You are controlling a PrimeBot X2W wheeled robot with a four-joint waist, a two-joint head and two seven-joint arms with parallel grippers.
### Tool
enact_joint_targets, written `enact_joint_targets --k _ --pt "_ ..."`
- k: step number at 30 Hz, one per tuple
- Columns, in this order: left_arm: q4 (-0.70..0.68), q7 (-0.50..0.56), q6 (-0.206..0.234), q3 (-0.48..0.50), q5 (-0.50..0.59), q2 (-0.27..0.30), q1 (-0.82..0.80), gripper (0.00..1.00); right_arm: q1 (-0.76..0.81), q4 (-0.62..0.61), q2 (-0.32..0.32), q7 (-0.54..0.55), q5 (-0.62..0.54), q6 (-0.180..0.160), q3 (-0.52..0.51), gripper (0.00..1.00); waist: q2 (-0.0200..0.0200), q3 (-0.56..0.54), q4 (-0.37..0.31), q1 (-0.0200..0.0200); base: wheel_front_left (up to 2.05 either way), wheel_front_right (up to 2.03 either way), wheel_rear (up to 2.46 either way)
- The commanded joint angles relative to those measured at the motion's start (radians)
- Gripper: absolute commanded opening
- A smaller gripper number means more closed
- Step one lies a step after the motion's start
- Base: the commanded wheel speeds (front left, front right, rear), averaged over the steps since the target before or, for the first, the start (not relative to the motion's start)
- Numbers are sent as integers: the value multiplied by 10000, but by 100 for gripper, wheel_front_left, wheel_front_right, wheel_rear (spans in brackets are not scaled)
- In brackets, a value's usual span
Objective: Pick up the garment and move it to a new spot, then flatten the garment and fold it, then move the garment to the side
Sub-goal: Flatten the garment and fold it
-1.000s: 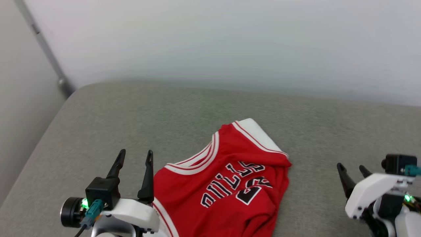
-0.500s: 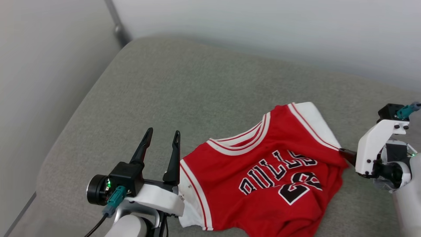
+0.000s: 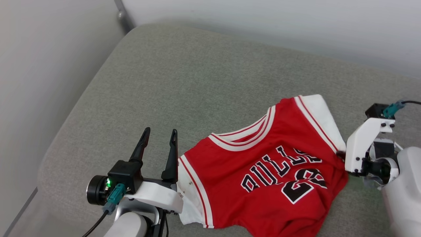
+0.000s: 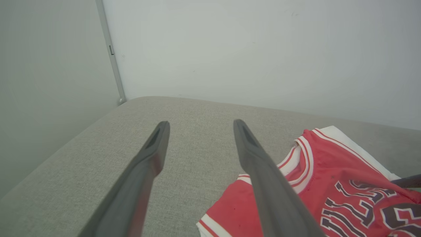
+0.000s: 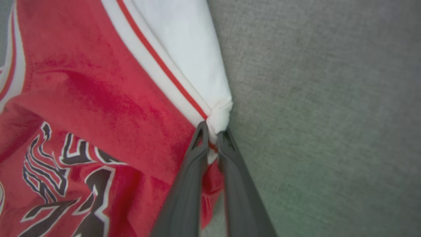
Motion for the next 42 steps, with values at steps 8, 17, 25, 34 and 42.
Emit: enact_joint_targets --k 8,17,25,34,42 --pt "116 -1 -34 149 -77 267 281 100 -134 -1979 -867 -1565 377 -7 681 0 -1 -752 -1025 -1 0 0 0" --pt "-129 405 184 259 -237 658 805 100 2600 -4624 -1570 -1396 -80 -8 -562 0 -1 -1426 -2514 -1 0 0 0" --pt "-248 778 413 391 -370 926 1136 100 5583 -4270 29 -1813 -408 -8 -1992 48 -1 -1525 -3343 -1 0 0 0" --pt "-330 1030 637 666 -642 1217 1593 100 5499 -4743 505 -5497 -896 -7 -2270 100 -1 -1752 -3783 -1 0 0 0" --pt "-270 1246 680 811 -791 1425 1654 100 5773 -6245 515 -7489 -1473 -7 -1521 100 -1 -1949 -3920 -1 0 0 0"
